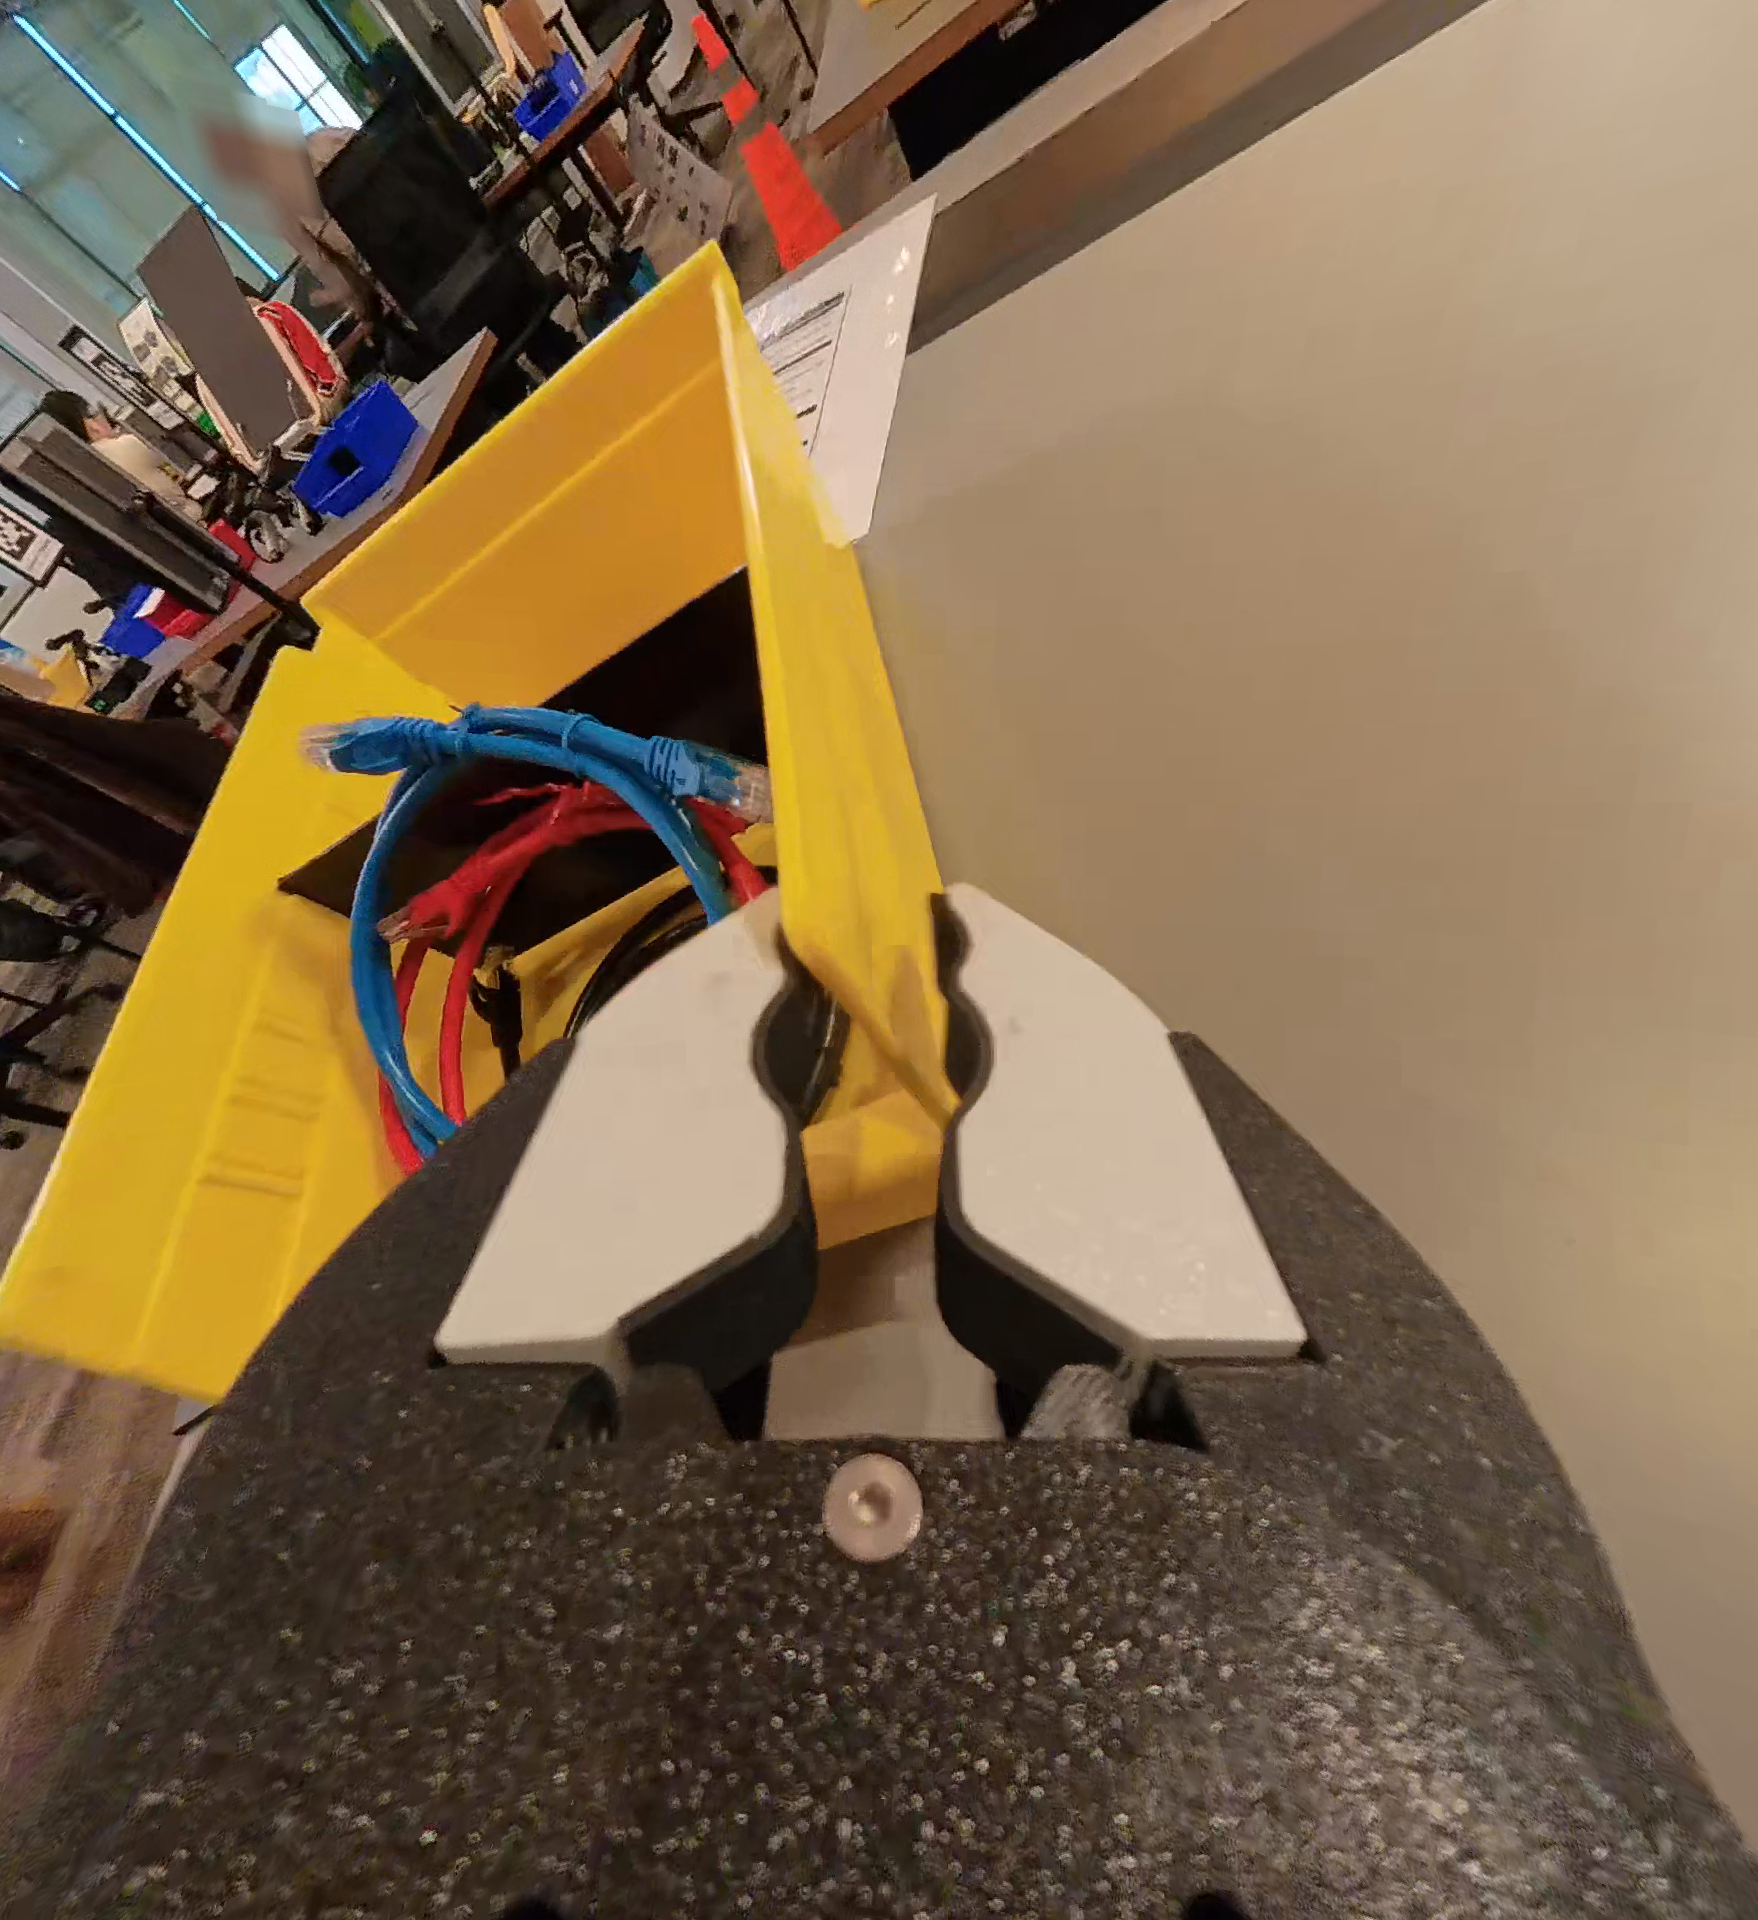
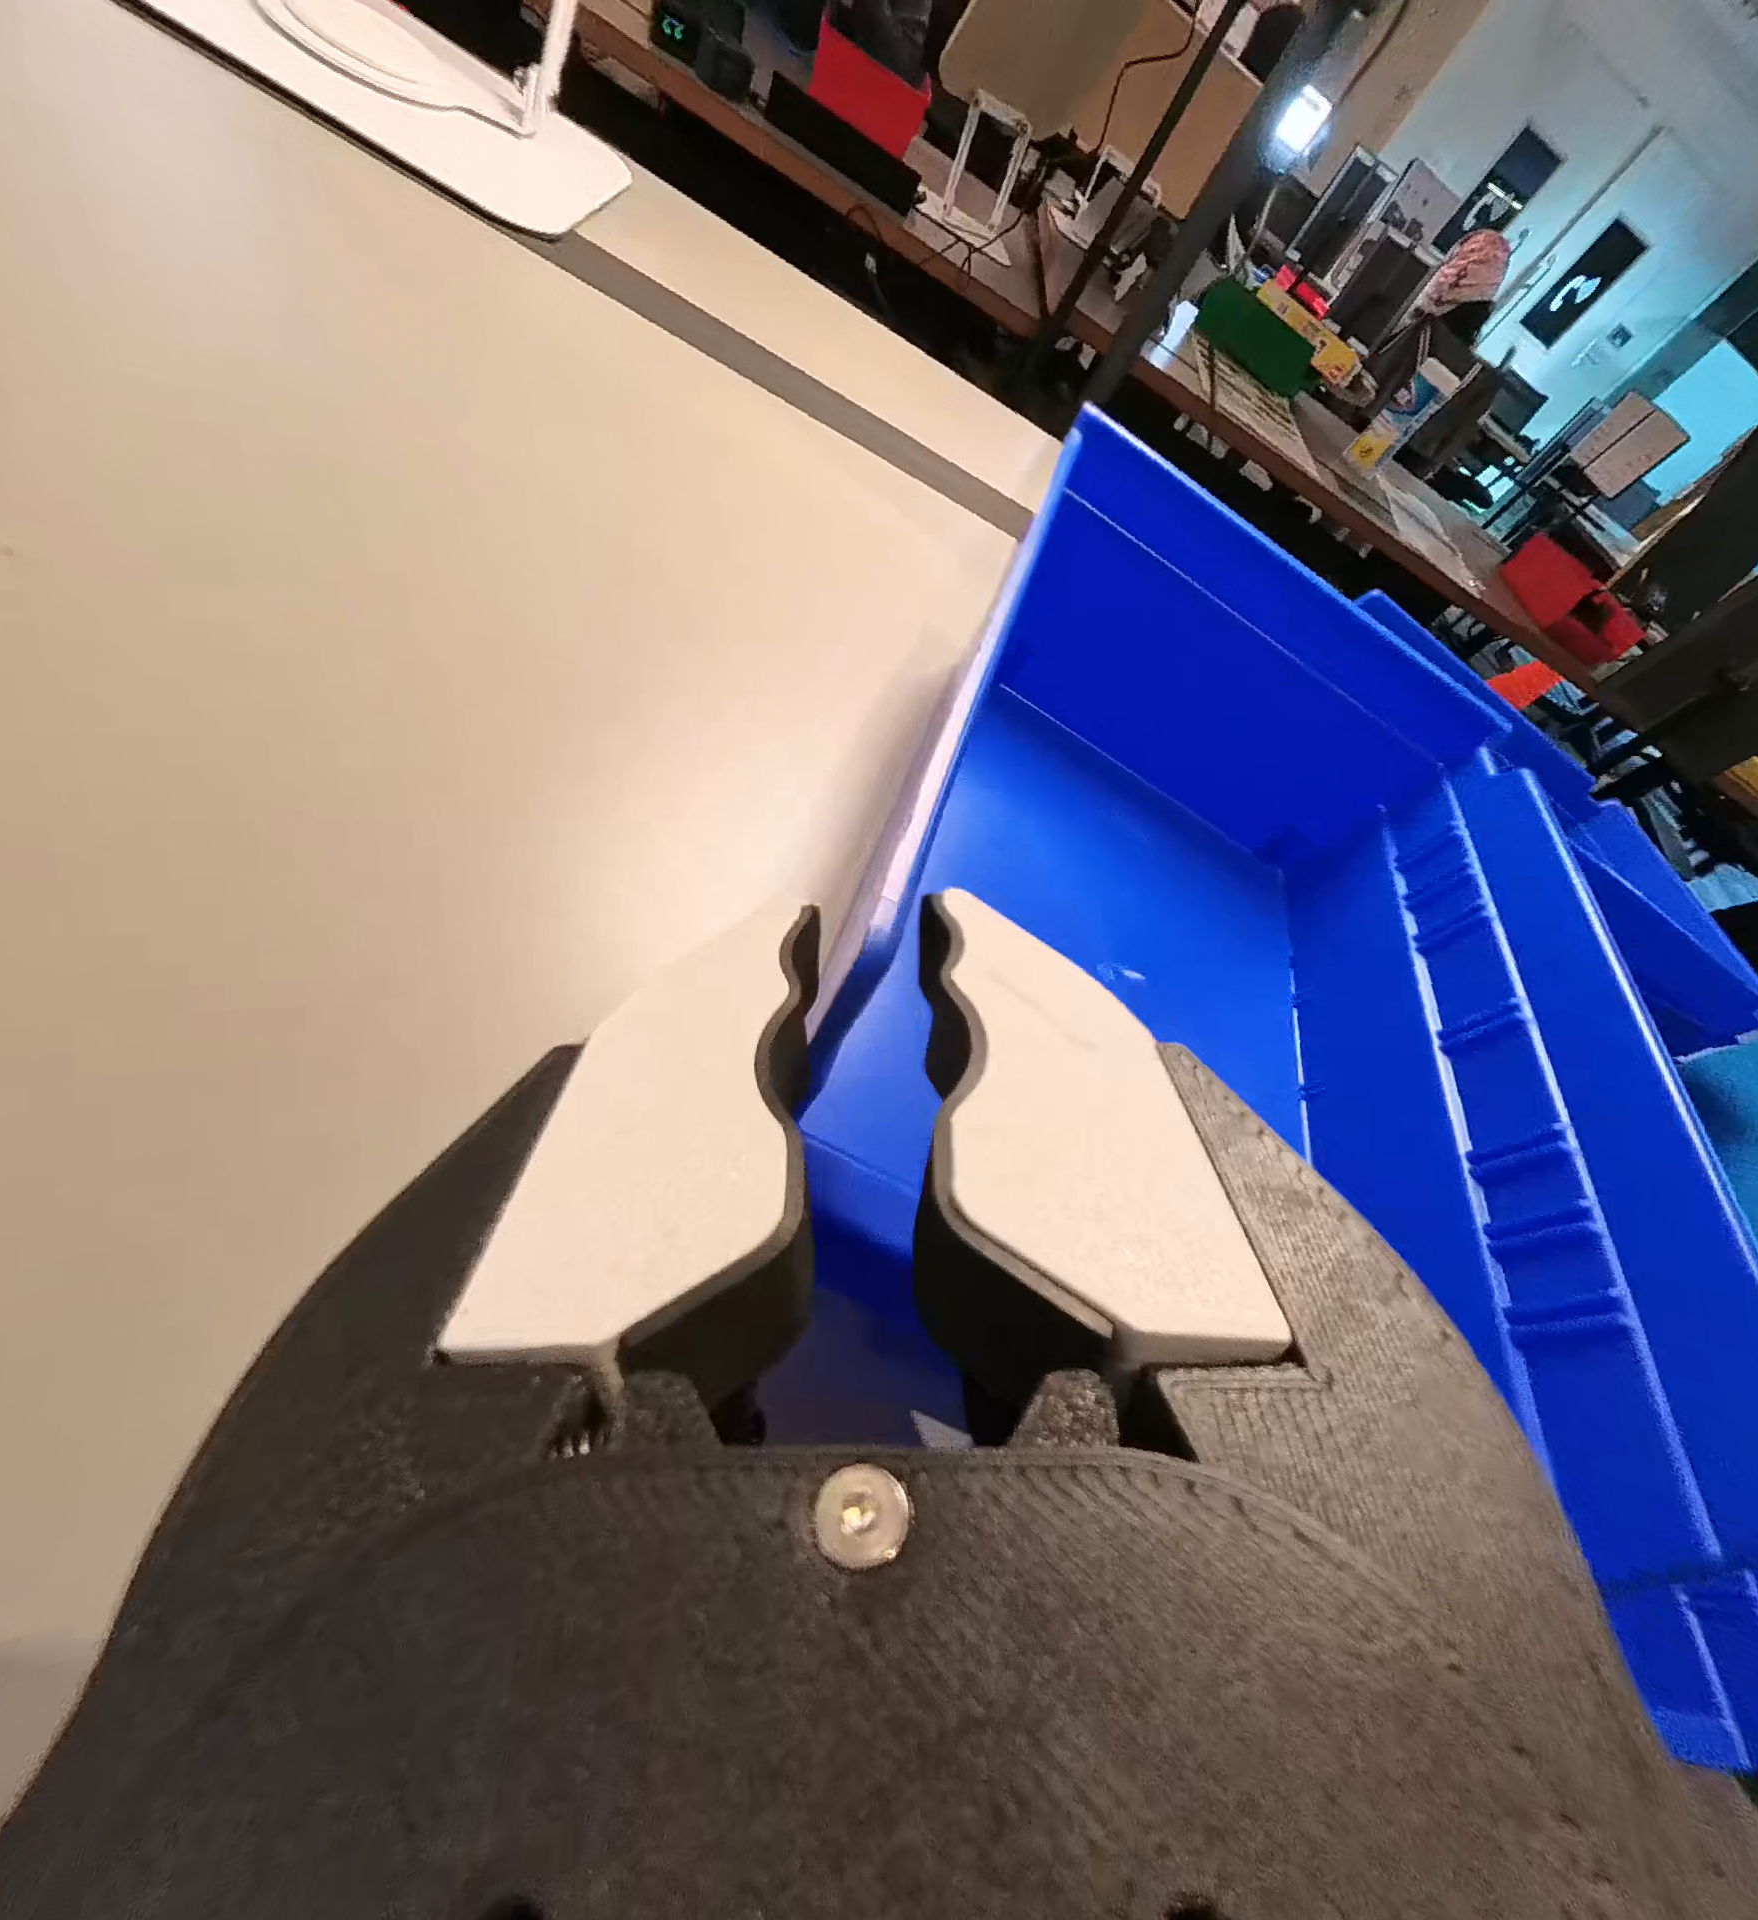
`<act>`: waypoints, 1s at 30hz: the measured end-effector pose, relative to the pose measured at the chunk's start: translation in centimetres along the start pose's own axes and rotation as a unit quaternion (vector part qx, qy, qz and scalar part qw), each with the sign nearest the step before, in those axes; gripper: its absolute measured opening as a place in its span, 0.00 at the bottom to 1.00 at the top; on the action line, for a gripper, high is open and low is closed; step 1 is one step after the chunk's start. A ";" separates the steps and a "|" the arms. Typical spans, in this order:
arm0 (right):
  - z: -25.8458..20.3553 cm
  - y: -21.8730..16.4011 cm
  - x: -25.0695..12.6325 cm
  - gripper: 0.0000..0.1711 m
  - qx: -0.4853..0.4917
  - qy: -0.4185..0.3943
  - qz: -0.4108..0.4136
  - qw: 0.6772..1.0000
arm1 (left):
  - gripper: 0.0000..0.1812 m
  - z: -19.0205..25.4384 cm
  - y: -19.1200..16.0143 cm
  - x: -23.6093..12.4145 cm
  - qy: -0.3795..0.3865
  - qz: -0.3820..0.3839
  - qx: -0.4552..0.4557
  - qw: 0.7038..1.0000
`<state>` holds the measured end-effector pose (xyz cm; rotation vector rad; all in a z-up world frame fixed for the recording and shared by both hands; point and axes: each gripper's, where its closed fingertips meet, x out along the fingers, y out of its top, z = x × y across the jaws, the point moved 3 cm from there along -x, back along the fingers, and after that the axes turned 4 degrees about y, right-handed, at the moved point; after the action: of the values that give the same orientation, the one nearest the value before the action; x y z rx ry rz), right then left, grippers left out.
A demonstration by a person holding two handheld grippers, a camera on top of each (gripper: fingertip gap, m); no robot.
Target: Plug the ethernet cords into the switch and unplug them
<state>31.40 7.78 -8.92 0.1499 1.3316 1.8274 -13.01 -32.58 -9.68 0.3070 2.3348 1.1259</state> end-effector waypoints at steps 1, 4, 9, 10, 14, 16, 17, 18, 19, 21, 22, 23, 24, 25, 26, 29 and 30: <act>0.2 -0.1 0.0 0.14 -0.004 0.000 0.001 1.000 | 0.18 -0.1 0.1 0.1 -0.003 0.005 -0.010 1.000; 0.2 -0.3 0.9 0.21 0.006 0.019 -0.004 1.000 | 0.26 -0.2 -0.3 1.7 0.000 -0.009 -0.012 1.000; 1.3 -0.9 1.4 0.10 0.015 -0.009 -0.018 1.000 | 0.07 -1.3 -0.7 2.0 0.031 0.006 -0.008 0.999; 1.9 -1.3 1.2 0.08 0.018 -0.021 -0.019 0.999 | 0.07 -1.6 -0.9 1.8 0.021 0.008 -0.017 1.000; 3.1 -2.0 0.6 0.04 0.034 -0.012 -0.003 0.999 | 0.07 -2.4 -1.5 1.6 0.016 0.022 -0.009 1.000; 3.3 -2.0 0.9 0.04 0.030 -0.015 -0.003 0.999 | 0.07 -2.6 -1.4 2.0 0.017 0.019 -0.011 1.000; 3.4 -2.0 1.1 0.04 0.030 -0.015 -0.004 0.999 | 0.07 -2.7 -1.3 2.3 0.017 0.017 -0.012 1.000; 3.6 -1.9 1.3 0.04 0.030 -0.015 -0.004 0.999 | 0.07 -2.8 -1.3 2.7 0.017 0.017 -0.013 1.000; 3.7 -1.9 1.5 0.04 0.029 -0.013 -0.002 0.999 | 0.07 -3.0 -1.3 3.0 0.017 0.018 -0.011 1.000; 4.0 -2.0 1.9 0.04 0.029 -0.007 0.000 1.000 | 0.07 -3.3 -1.3 3.4 0.015 0.022 -0.011 1.000; 4.1 -2.0 2.0 0.04 0.029 -0.005 0.000 1.000 | 0.07 -3.5 -1.3 3.6 0.014 0.022 -0.010 1.000; 4.2 -2.0 2.0 0.04 0.029 -0.004 0.001 1.000 | 0.07 -3.6 -1.4 3.8 0.013 0.023 -0.010 1.000; 4.3 -2.0 2.1 0.04 0.028 -0.004 0.001 1.000 | 0.07 -3.7 -1.4 3.9 0.013 0.023 -0.010 1.000; 4.3 -2.0 2.2 0.04 0.027 -0.004 0.001 1.000 | 0.07 -3.8 -1.4 4.0 0.013 0.024 -0.009 1.000; 4.4 -1.9 2.3 0.04 0.027 -0.004 0.001 1.000 | 0.07 -3.9 -1.5 4.0 0.014 0.025 -0.008 1.000; 4.6 -1.8 2.9 0.04 0.025 -0.003 0.003 1.000 | 0.07 -4.2 -1.6 4.1 0.013 0.026 -0.008 1.000; 4.7 -1.8 3.1 0.04 0.024 0.000 0.004 1.000 | 0.07 -4.3 -1.7 4.1 0.011 0.027 -0.007 1.000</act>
<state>32.97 13.43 -9.52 0.1813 1.3772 1.8015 -18.75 -34.74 -10.26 0.3568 2.3508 1.1761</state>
